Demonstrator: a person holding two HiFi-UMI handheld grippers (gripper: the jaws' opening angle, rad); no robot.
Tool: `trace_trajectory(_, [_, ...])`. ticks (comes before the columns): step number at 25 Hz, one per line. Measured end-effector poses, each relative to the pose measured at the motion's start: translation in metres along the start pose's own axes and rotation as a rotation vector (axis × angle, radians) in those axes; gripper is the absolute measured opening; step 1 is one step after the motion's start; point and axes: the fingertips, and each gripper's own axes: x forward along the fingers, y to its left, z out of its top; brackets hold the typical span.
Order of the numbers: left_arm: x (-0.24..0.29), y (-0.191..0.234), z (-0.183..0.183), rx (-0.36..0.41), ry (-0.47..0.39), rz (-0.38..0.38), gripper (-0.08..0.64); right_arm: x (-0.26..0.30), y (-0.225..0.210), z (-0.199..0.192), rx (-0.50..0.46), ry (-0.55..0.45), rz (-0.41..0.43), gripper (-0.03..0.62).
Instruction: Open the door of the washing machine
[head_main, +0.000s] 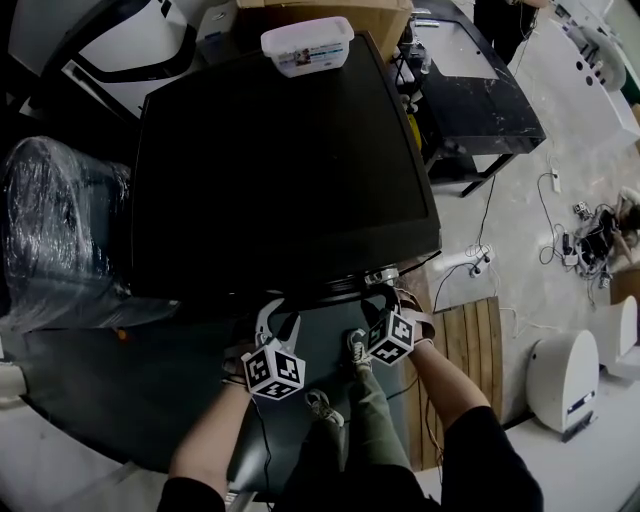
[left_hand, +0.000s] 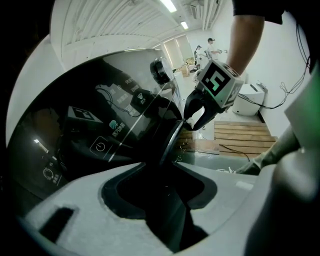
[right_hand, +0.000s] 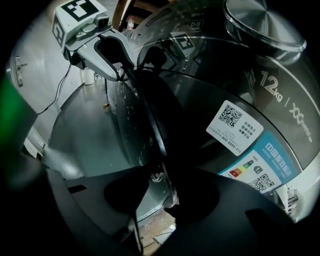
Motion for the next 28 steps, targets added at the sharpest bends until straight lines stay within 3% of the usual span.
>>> trace_trajectory(10, [-0.006, -0.003, 0.001, -0.023, 0.009, -0.001, 0.143, -0.006, 0.002, -0.001, 0.046, 0.001, -0.049, 0.156])
trace_trajectory(21, [-0.007, -0.004, 0.001, -0.049, 0.006, -0.036, 0.137, -0.008, 0.004, -0.003, 0.067, 0.063, -0.037, 0.147])
trace_trajectory(23, [-0.012, -0.017, -0.002, -0.019, 0.016, -0.083, 0.137, -0.015, 0.025, -0.012, 0.042, 0.071, 0.021, 0.139])
trace_trajectory(26, [-0.035, -0.052, -0.019, 0.069, -0.010, -0.158, 0.161, -0.037, 0.095, -0.031, 0.013, 0.040, 0.142, 0.116])
trace_trajectory(28, [-0.050, -0.070, -0.028, 0.116, -0.041, -0.171, 0.172, -0.051, 0.134, -0.036, 0.062, 0.021, 0.144, 0.122])
